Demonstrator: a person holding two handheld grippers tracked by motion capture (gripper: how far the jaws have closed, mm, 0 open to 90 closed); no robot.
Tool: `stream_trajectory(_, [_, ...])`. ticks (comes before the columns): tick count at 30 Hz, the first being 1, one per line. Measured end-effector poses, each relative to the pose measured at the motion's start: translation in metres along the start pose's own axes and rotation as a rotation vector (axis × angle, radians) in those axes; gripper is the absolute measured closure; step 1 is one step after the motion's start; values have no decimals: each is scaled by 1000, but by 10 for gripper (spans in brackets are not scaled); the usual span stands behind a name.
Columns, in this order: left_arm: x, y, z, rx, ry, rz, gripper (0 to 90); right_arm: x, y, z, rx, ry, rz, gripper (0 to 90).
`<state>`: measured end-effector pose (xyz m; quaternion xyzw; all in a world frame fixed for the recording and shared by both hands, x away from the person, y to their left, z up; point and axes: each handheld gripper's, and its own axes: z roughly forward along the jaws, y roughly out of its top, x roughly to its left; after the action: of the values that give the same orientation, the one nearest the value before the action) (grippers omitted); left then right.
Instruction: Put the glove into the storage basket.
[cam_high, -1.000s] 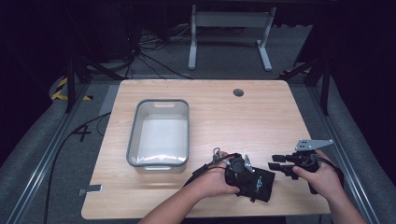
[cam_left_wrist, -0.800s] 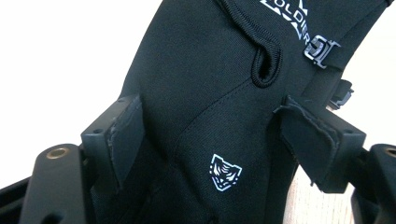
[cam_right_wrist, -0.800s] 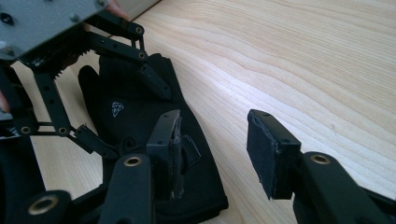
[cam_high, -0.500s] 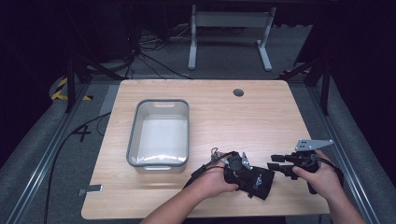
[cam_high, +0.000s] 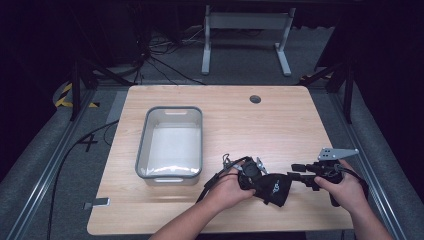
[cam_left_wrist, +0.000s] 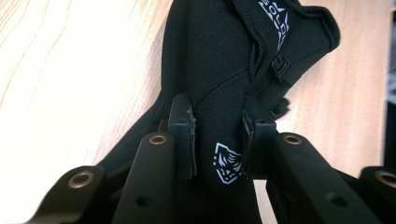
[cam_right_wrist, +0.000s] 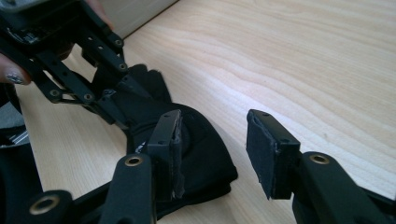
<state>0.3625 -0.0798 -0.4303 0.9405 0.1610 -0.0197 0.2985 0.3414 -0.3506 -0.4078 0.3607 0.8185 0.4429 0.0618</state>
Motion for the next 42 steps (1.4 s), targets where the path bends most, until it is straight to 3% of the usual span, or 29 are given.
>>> stream_trajectory(3, [-1, 0, -10, 5, 25, 10, 709, -2, 1, -4, -37, -17, 5, 561])
stream_trajectory(6, [-3, 1, -21, -12, 7, -9, 709, -5, 1, -8, -53, -35, 13, 562])
stream_trajectory(12, [-3, 2, -37, -24, 24, -38, 708, -5, 1, -4, -40, -32, 11, 560])
stream_trajectory(18, [5, 3, -53, -53, 25, -107, 708, -7, 3, -4, -49, -29, 22, 556])
stream_trajectory(27, [8, 7, -71, -89, 24, -116, 708, -8, 2, -1, -42, -21, 26, 554])
stream_trajectory(29, [8, 9, -76, -95, 20, -98, 708, -7, 2, -1, -40, -21, 26, 553])
stream_trajectory(38, [14, 14, -99, -137, 21, -141, 707, -8, 2, -1, -40, -22, 29, 554])
stream_trajectory(42, [21, 11, -114, -147, 65, -182, 707, -7, 3, 0, -40, -15, 27, 554])
